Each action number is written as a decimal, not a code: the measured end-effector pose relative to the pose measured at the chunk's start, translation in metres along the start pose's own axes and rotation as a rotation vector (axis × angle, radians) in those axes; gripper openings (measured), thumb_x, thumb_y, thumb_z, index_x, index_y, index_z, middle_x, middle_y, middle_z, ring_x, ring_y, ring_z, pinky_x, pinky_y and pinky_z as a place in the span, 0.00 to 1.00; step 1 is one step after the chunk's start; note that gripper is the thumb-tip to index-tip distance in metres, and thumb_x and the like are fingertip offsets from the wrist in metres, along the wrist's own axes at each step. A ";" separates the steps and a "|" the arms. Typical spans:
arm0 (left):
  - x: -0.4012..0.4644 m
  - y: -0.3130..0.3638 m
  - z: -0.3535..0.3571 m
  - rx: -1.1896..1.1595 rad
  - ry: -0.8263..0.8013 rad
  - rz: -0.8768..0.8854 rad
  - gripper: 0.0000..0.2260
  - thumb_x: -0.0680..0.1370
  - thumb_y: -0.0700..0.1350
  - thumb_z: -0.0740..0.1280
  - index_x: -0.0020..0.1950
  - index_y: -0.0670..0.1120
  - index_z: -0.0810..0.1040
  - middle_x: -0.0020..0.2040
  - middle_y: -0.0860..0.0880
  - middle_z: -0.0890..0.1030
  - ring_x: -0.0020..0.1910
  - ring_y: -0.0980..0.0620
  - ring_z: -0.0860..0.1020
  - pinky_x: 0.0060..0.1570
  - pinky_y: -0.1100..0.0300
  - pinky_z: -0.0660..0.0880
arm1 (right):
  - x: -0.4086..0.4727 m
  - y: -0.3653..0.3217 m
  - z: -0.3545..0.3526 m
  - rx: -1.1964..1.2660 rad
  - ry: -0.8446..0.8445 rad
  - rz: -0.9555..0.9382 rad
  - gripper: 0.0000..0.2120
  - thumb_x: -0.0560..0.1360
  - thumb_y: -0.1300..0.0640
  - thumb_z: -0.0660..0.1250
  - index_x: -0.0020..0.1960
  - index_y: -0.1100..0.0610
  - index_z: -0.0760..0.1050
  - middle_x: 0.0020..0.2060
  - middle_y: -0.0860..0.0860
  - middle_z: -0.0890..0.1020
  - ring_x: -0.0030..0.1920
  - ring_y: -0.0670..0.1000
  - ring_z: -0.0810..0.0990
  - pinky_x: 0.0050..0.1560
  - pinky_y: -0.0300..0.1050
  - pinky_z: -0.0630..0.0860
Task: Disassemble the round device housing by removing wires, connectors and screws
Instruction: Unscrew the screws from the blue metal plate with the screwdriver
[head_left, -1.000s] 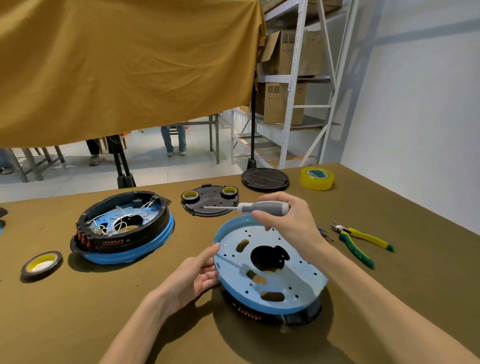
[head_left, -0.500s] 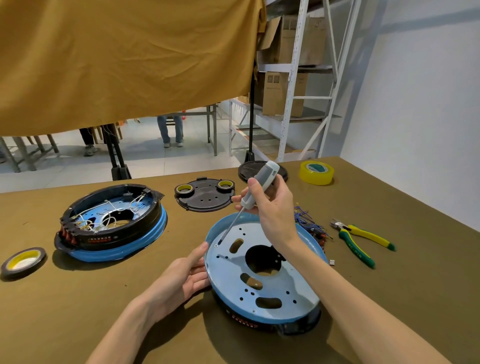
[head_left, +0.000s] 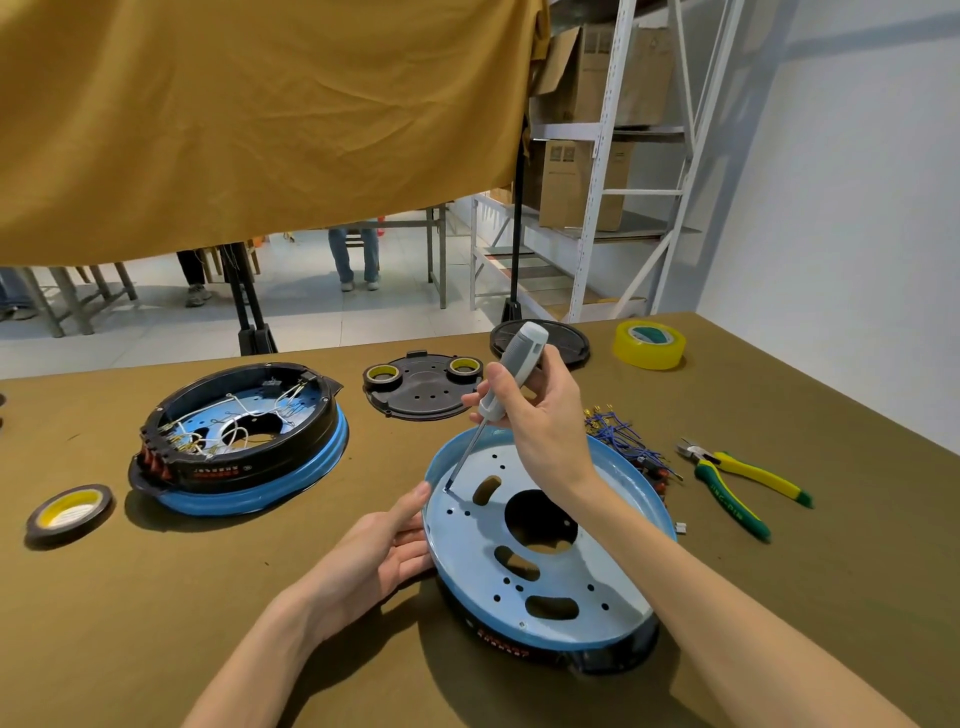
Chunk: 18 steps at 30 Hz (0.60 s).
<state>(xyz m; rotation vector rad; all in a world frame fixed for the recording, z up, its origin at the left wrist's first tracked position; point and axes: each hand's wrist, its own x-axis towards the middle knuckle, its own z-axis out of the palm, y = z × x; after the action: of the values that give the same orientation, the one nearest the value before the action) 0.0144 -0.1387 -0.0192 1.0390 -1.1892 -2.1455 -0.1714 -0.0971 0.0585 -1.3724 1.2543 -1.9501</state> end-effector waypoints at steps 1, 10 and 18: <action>0.000 0.000 0.000 -0.001 0.000 -0.002 0.29 0.71 0.58 0.73 0.65 0.40 0.77 0.56 0.41 0.87 0.56 0.45 0.85 0.54 0.53 0.83 | 0.001 0.000 0.000 -0.016 -0.006 -0.004 0.08 0.81 0.56 0.68 0.57 0.56 0.72 0.45 0.60 0.83 0.44 0.57 0.87 0.41 0.48 0.85; 0.000 0.001 0.000 0.022 -0.032 0.004 0.25 0.74 0.56 0.71 0.63 0.39 0.79 0.55 0.41 0.87 0.55 0.45 0.86 0.50 0.56 0.84 | 0.009 -0.016 0.009 -0.487 -0.027 -0.076 0.14 0.76 0.51 0.75 0.52 0.58 0.73 0.41 0.51 0.81 0.41 0.52 0.82 0.43 0.56 0.81; 0.008 -0.006 -0.007 0.057 -0.040 0.027 0.30 0.71 0.60 0.73 0.64 0.39 0.78 0.57 0.40 0.86 0.57 0.44 0.85 0.49 0.56 0.84 | 0.027 -0.058 0.038 -1.157 -0.106 -0.278 0.20 0.82 0.36 0.59 0.50 0.54 0.71 0.37 0.50 0.81 0.36 0.56 0.80 0.38 0.51 0.78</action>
<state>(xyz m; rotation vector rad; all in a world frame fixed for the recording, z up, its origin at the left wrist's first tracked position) 0.0149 -0.1450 -0.0300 1.0025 -1.2828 -2.1319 -0.1399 -0.1055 0.1261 -2.1917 2.3932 -1.1919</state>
